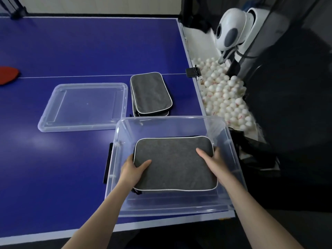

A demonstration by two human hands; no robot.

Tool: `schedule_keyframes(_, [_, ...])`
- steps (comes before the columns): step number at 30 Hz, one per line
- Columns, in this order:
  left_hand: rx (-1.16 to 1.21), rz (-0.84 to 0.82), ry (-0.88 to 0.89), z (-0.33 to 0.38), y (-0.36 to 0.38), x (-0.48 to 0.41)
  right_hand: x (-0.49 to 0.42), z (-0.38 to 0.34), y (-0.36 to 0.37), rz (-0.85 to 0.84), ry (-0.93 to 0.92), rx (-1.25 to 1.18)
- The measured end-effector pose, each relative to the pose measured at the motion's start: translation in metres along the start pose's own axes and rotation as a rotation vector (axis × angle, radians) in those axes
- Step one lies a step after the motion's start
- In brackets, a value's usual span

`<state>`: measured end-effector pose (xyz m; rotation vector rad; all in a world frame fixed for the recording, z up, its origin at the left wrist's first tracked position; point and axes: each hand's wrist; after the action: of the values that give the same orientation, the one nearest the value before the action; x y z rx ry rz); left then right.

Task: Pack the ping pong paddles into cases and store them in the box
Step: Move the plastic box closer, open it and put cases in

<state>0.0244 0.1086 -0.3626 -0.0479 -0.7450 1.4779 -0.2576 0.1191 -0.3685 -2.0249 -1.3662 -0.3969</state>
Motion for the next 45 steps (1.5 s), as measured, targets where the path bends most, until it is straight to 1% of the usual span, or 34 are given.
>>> schedule_keyframes(4, [-0.087,-0.032,-0.06,-0.004,0.011,-0.01,-0.008,0.008,0.01,0.034,0.034,0.106])
schedule_keyframes(8, [-0.19,-0.066,-0.115,-0.009,0.021,-0.016,-0.014,0.017,0.014,0.054,0.079,0.31])
schedule_keyframes(12, [-0.306,-0.046,-0.106,-0.01,0.029,-0.016,-0.013,0.019,0.018,0.058,0.104,0.386])
schedule_keyframes(16, [-0.356,-0.069,-0.112,-0.01,0.032,-0.016,-0.012,0.017,0.022,0.067,0.12,0.485])
schedule_keyframes(25, [-0.448,-0.077,-0.144,-0.014,0.033,-0.018,-0.015,0.017,0.034,0.089,0.071,0.465])
schedule_keyframes(28, [-0.459,-0.096,-0.148,-0.017,0.034,-0.021,-0.015,0.021,0.034,0.033,0.07,0.457])
schedule_keyframes(31, [-0.454,-0.107,-0.151,-0.019,0.035,-0.021,-0.017,0.023,0.035,-0.071,0.138,0.491])
schedule_keyframes(33, [-0.483,-0.109,-0.148,-0.02,0.035,-0.021,-0.019,0.023,0.035,-0.089,0.151,0.513])
schedule_keyframes(35, [-0.511,-0.11,-0.146,-0.021,0.035,-0.021,-0.019,0.024,0.035,-0.073,0.138,0.508])
schedule_keyframes(41, [-0.504,-0.131,-0.168,-0.02,0.033,-0.021,-0.013,0.024,0.031,-0.079,0.098,0.469])
schedule_keyframes(45, [-0.424,-0.13,-0.148,-0.016,0.03,-0.02,-0.01,0.023,0.023,-0.077,0.064,0.518])
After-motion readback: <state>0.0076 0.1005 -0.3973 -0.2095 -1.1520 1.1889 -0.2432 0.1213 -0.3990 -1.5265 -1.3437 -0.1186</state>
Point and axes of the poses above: each hand's wrist, its own x-axis away from the middle knuckle, its own y-axis out of the palm, z = x × y, and after that the axes turned 6 degrees about y, right-handed
